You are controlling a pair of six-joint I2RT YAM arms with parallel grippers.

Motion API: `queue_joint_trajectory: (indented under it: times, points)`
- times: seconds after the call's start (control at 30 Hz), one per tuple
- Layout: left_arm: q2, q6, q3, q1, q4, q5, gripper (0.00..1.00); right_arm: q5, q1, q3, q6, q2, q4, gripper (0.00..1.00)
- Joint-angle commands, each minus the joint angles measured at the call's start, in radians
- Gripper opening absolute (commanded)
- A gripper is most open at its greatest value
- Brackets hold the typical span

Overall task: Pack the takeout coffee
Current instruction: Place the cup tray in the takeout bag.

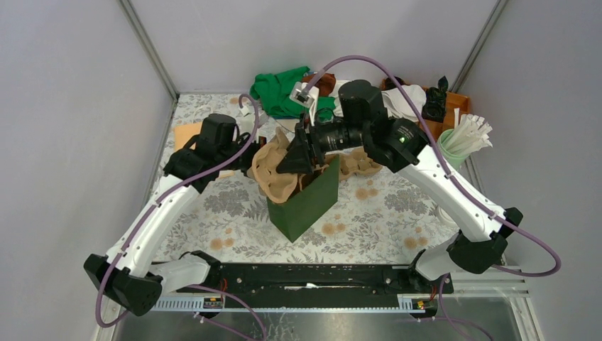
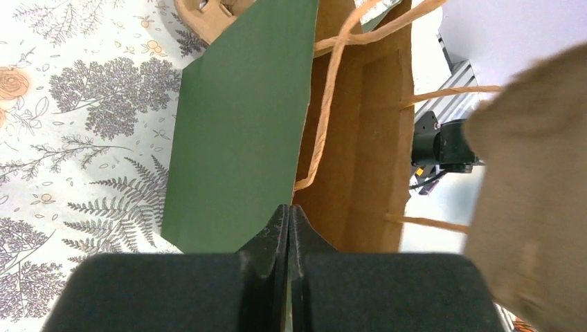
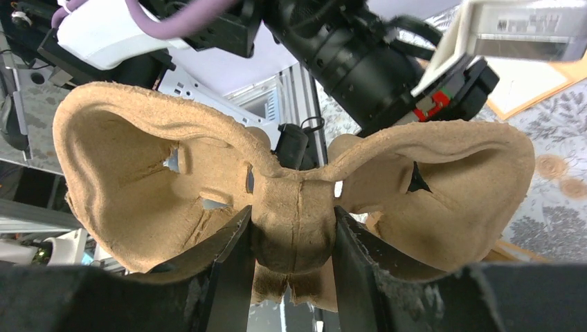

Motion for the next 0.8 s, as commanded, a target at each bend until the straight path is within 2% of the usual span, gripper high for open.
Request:
queue_joint_trajectory:
  times: [0.0, 0.33, 0.57, 0.77]
  points:
    - [-0.054, 0.003, -0.008, -0.001, 0.054, -0.015, 0.0, -0.066, -0.004, -0.035, 0.047, -0.001, 0.034, 0.39]
    - [-0.08, 0.004, -0.01, -0.001, 0.024, -0.091, 0.0, -0.022, -0.018, -0.036, 0.085, 0.016, -0.019, 0.39]
    - [-0.089, -0.003, -0.026, -0.001, 0.024, -0.13, 0.0, -0.1, -0.067, -0.094, 0.164, 0.048, 0.007, 0.38]
    - [-0.096, -0.011, -0.032, -0.001, 0.011, -0.207, 0.01, -0.09, -0.089, -0.022, 0.165, 0.103, -0.104, 0.39]
